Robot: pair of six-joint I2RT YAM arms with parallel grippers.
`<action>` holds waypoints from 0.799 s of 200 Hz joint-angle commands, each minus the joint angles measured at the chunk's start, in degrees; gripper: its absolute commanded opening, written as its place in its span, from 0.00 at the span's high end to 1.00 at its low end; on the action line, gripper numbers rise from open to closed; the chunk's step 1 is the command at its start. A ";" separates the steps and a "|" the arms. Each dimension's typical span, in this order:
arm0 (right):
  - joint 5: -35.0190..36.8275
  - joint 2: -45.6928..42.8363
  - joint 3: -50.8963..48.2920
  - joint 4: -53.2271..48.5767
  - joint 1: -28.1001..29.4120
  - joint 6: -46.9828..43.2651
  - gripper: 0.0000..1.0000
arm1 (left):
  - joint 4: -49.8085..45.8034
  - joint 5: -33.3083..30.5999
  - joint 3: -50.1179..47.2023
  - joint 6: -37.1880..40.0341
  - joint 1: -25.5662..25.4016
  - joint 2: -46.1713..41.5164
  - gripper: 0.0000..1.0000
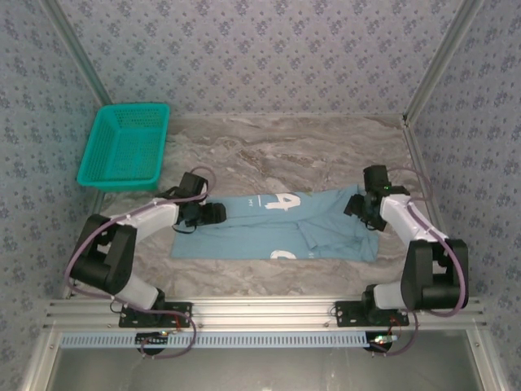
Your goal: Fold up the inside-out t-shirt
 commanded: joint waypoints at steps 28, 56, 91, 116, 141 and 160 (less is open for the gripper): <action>-7.13 12.08 8.20 -6.54 -3.01 -7.72 0.12 | 0.75 2.71 -2.65 -1.25 2.03 1.97 0.25; -7.95 16.67 9.75 -6.58 -2.50 -10.25 0.11 | 1.33 2.61 -3.74 -1.77 4.83 0.89 0.25; -12.01 19.11 9.75 -7.75 -0.77 -11.87 0.11 | 1.40 1.50 -4.95 -2.38 7.09 -1.01 0.25; -15.15 18.95 8.72 -8.28 1.02 -13.41 0.11 | 1.46 1.59 -4.95 -2.48 7.21 -1.35 0.25; -16.31 17.09 8.16 -8.94 2.19 -14.31 0.12 | 1.21 1.72 -4.62 -2.56 7.21 -1.06 0.25; -17.50 15.42 7.76 -8.69 2.02 -15.14 0.13 | 1.11 1.79 -4.47 -2.65 7.21 -1.19 0.25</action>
